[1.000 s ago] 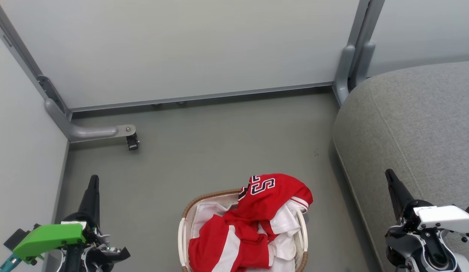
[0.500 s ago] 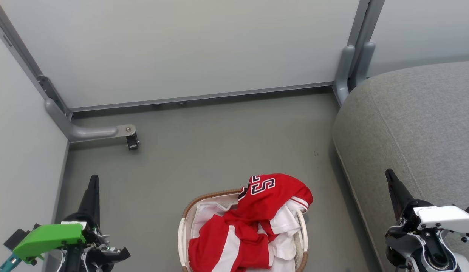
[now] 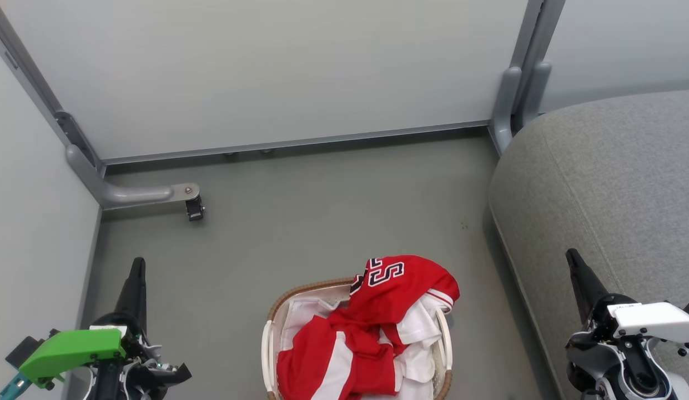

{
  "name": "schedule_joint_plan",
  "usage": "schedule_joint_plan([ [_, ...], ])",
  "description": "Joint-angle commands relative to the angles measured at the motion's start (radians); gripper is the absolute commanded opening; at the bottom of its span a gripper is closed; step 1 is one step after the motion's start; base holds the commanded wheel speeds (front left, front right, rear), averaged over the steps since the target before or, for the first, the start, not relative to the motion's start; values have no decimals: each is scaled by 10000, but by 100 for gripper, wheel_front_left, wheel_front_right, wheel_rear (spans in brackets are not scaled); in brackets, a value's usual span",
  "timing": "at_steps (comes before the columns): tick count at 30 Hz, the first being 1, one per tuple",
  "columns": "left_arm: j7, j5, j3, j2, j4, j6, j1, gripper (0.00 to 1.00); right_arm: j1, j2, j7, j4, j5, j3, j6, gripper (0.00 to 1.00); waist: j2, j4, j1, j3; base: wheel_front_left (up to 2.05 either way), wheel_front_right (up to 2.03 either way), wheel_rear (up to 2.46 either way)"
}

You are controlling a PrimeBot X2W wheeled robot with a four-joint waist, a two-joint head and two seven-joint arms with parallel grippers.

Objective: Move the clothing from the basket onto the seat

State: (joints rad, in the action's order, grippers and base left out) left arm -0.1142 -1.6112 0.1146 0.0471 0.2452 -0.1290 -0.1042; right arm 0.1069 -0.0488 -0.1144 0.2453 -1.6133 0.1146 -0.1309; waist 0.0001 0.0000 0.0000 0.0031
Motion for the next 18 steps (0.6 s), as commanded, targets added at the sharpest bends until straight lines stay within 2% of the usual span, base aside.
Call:
schedule_joint_plan([
  [1,-23,-35,2,65,-14,-46,-100,0,25,-35,-15,-25,10,-1,4,0,-1,0,0,0,0,0,0],
  [2,-23,-35,2,65,-14,-46,-100,0,25,-35,-15,-25,10,-1,4,0,-1,0,0,0,0,0,0],
  [3,4,3,-3,0,0,0,1,100,-1,0,5,-1,3,-4,0,100,-1,0,0,0,0,0,0],
  [7,23,7,-56,-59,344,21,257,100,-239,103,15,330,7,-29,4,100,-1,0,0,1,0,0,0],
  [18,567,361,-496,-44,-38,14,523,100,-397,82,561,211,428,-384,3,100,-1,2,0,6,0,0,0],
])
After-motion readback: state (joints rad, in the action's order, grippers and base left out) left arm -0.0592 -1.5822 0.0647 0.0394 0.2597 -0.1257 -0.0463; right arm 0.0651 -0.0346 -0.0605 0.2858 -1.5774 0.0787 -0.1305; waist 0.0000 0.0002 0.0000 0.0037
